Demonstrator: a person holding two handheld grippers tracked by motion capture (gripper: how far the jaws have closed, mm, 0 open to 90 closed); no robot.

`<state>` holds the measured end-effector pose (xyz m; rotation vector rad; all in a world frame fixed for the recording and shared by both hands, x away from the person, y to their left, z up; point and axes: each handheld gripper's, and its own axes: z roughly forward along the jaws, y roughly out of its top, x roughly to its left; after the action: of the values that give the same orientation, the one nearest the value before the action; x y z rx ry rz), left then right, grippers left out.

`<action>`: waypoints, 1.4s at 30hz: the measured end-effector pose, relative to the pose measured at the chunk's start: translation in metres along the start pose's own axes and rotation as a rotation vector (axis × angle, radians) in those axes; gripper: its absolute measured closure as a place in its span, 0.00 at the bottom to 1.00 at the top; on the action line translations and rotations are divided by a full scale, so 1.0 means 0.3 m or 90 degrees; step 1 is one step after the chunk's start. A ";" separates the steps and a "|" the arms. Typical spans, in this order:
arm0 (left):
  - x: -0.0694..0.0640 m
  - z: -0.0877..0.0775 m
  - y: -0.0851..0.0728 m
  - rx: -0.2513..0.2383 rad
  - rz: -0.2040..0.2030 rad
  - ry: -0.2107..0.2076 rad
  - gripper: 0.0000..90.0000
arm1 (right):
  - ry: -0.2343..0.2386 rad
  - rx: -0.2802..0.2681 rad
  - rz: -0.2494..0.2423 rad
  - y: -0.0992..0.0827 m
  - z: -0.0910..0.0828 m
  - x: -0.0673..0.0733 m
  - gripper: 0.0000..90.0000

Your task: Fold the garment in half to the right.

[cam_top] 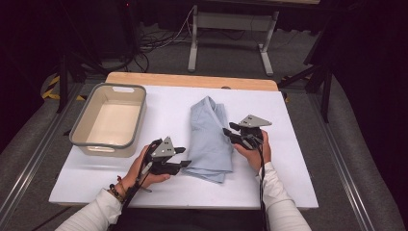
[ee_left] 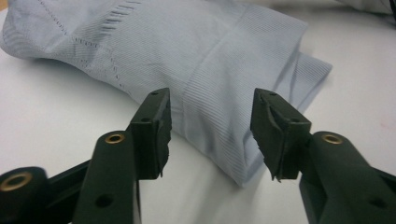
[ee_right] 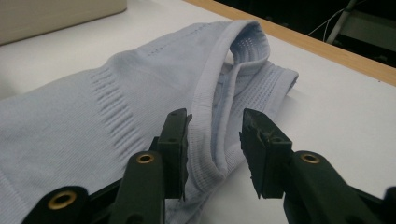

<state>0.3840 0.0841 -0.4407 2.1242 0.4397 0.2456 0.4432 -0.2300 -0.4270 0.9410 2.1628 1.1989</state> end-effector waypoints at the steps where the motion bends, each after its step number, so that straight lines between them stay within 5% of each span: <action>1: 0.004 0.015 0.000 0.008 -0.009 -0.005 0.56 | 0.004 0.002 0.004 -0.002 -0.002 -0.003 0.69; 7: -0.002 0.098 -0.014 0.054 -0.016 -0.028 0.59 | 0.033 0.045 0.020 -0.029 0.011 -0.022 0.71; 12: 0.018 0.095 -0.026 0.070 -0.024 -0.037 0.81 | 0.036 0.079 -0.010 -0.047 0.027 -0.009 0.87; 19: 0.011 0.086 -0.026 0.065 -0.013 -0.031 0.91 | 0.030 0.074 -0.040 -0.030 -0.025 0.004 0.94; 26: -0.001 0.087 -0.023 0.068 -0.007 -0.036 0.92 | 0.012 0.088 -0.038 -0.024 -0.086 0.009 0.95; 29: 0.000 0.092 -0.025 0.065 -0.015 -0.039 0.88 | 0.022 0.143 -0.024 -0.056 -0.055 0.009 0.95; 36: -0.010 0.103 -0.030 0.064 -0.024 -0.030 0.76 | 0.032 0.177 -0.022 -0.065 -0.043 0.009 0.94; 42: -0.017 0.093 -0.025 0.072 -0.007 -0.045 0.90 | 0.028 0.166 -0.023 -0.060 -0.041 0.006 0.86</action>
<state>0.3870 0.0645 -0.4625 2.2324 0.4325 0.1425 0.4275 -0.2420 -0.4367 0.9842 2.4020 0.9434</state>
